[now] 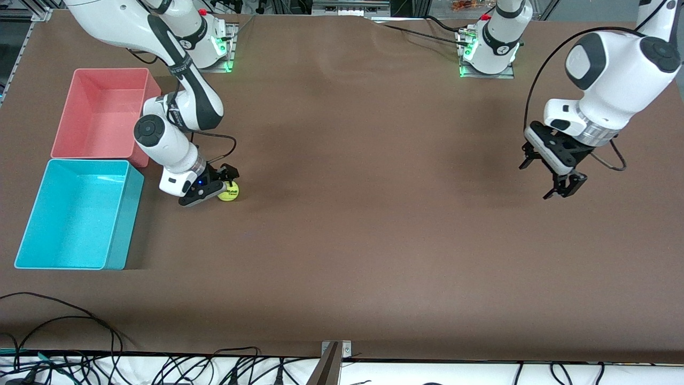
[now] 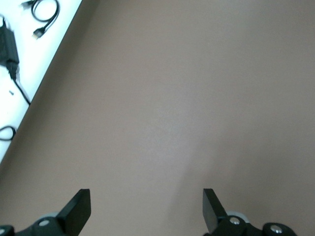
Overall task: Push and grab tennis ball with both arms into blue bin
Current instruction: 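Close the right gripper on the tennis ball while the left gripper rises, then carry the ball with the right gripper over the cyan bin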
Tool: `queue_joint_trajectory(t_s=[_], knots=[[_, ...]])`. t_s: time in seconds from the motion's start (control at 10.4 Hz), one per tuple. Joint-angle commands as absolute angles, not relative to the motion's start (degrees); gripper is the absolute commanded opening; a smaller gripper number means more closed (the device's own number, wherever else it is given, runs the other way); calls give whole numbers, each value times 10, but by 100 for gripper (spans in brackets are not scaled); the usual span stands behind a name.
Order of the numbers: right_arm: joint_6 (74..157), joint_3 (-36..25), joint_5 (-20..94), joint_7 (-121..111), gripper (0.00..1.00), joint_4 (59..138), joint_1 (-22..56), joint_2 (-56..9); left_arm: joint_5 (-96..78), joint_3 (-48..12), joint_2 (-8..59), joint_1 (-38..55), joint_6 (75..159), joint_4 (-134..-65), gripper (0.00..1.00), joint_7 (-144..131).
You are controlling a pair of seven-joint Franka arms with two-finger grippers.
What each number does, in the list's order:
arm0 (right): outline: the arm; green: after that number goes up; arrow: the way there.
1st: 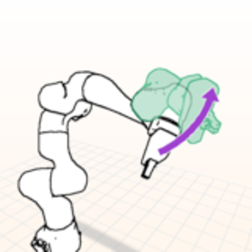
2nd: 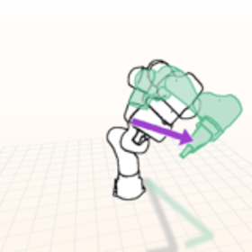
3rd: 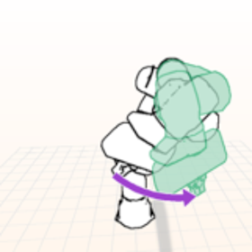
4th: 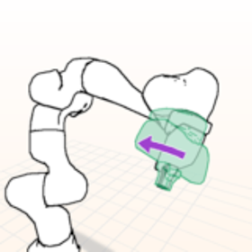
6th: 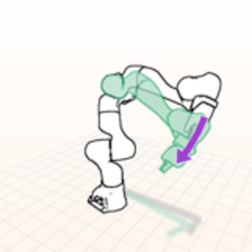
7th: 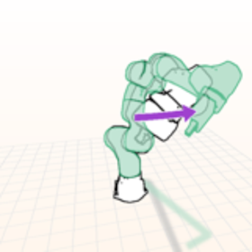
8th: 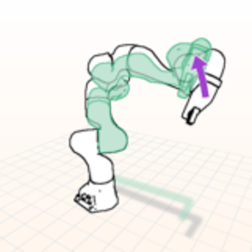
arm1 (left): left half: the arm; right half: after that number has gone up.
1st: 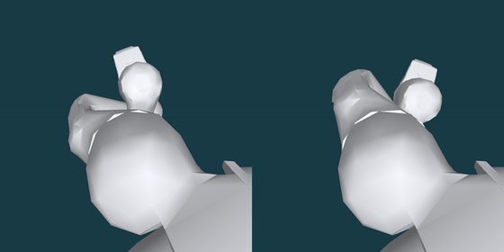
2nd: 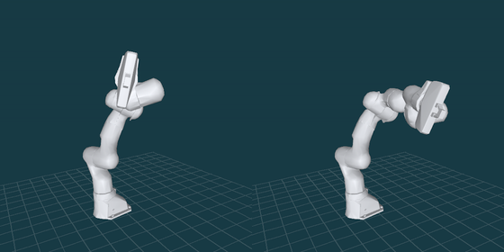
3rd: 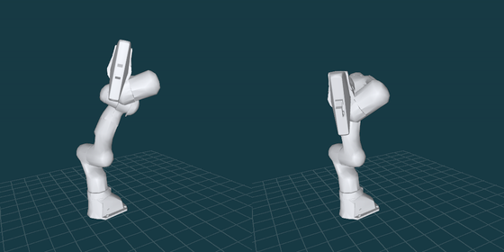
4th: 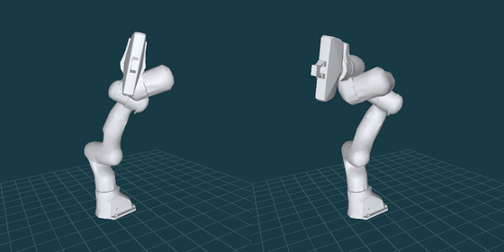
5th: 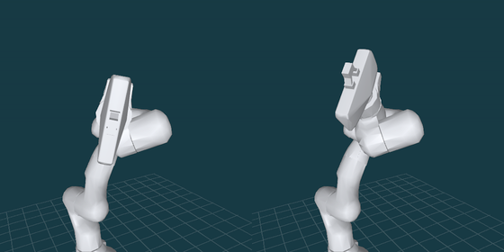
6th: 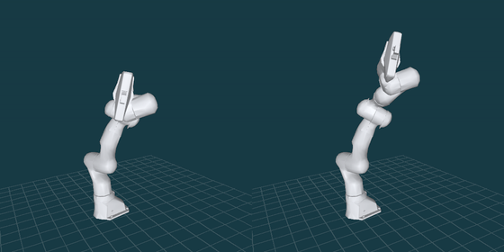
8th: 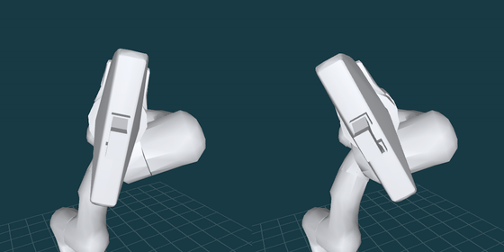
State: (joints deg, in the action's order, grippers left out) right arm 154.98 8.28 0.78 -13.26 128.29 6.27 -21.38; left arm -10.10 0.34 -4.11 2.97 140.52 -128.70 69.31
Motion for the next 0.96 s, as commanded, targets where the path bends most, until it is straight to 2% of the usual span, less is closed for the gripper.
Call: queue_joint_trajectory(t_s=[0.0,0.48,0.86], knots=[[1551,88,18,-127,98,1265,69,-219,-46,5,-48,27,1300,-1221,100,571],[1544,88,17,-121,98,1251,75,-240,-5,-3,-47,27,1108,-1098,100,260],[1553,87,10,-134,98,1237,74,-261,50,-50,-47,27,977,-1017,100,24]])
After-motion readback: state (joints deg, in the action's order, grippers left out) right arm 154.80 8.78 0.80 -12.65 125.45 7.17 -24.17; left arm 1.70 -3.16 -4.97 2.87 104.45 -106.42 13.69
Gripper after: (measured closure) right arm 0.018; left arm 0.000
